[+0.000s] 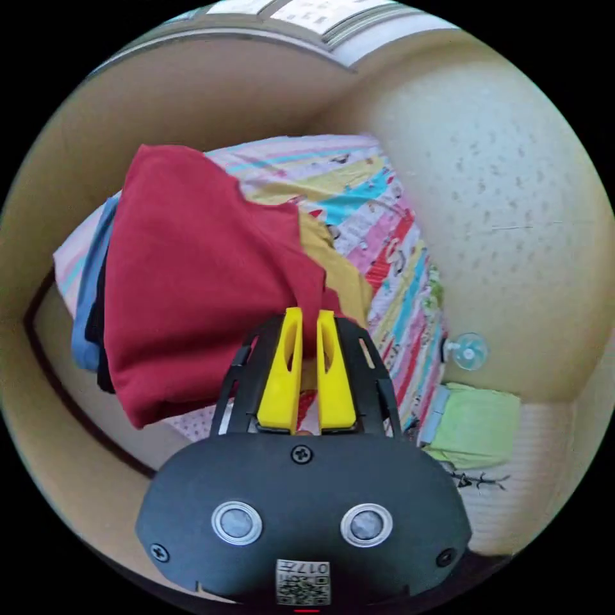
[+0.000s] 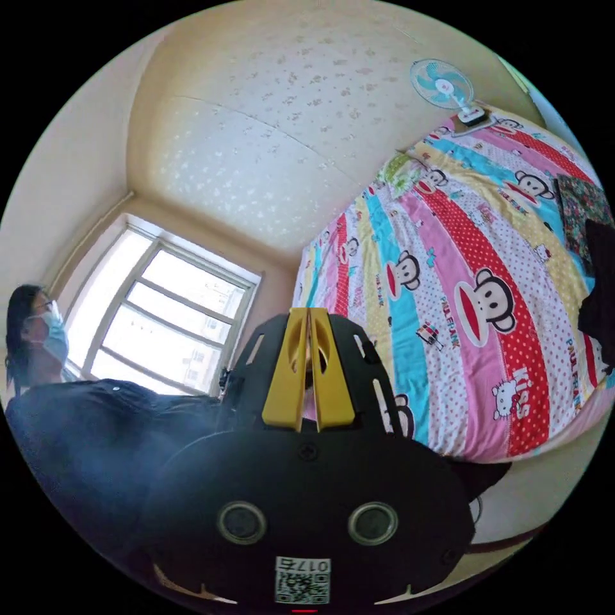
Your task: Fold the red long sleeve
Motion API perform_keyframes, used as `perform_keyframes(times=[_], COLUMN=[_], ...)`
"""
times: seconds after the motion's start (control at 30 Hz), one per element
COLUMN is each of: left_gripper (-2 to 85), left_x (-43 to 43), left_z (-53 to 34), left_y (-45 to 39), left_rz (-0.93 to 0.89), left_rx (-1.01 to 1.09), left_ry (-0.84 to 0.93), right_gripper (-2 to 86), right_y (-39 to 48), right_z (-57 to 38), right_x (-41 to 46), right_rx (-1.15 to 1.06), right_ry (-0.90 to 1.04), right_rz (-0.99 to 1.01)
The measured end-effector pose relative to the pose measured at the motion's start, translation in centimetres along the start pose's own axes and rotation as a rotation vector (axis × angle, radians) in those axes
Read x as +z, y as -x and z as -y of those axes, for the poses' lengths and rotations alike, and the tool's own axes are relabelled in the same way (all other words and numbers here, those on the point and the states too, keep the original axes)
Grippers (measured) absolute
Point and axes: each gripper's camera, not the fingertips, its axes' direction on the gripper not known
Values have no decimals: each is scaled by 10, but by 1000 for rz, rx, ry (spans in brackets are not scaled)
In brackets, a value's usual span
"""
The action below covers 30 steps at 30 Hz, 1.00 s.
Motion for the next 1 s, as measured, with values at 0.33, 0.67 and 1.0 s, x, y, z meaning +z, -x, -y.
perform_keyframes(times=[0.33,0.67,1.0], left_gripper=[32,29,36], left_x=[-156,-35,79], left_z=[-26,-38,-96], left_y=[-77,-247,-346], left_rz=[-1049,-2123,-2029], left_rx=[902,921,724], left_ry=[-296,-1,534], right_gripper=[34,225,112], right_y=[39,99,66], right_z=[12,57,33], right_x=[-33,113,216], right_rx=[-496,-634,-288], right_ry=[-241,128,641], right_rz=[317,501,1424])
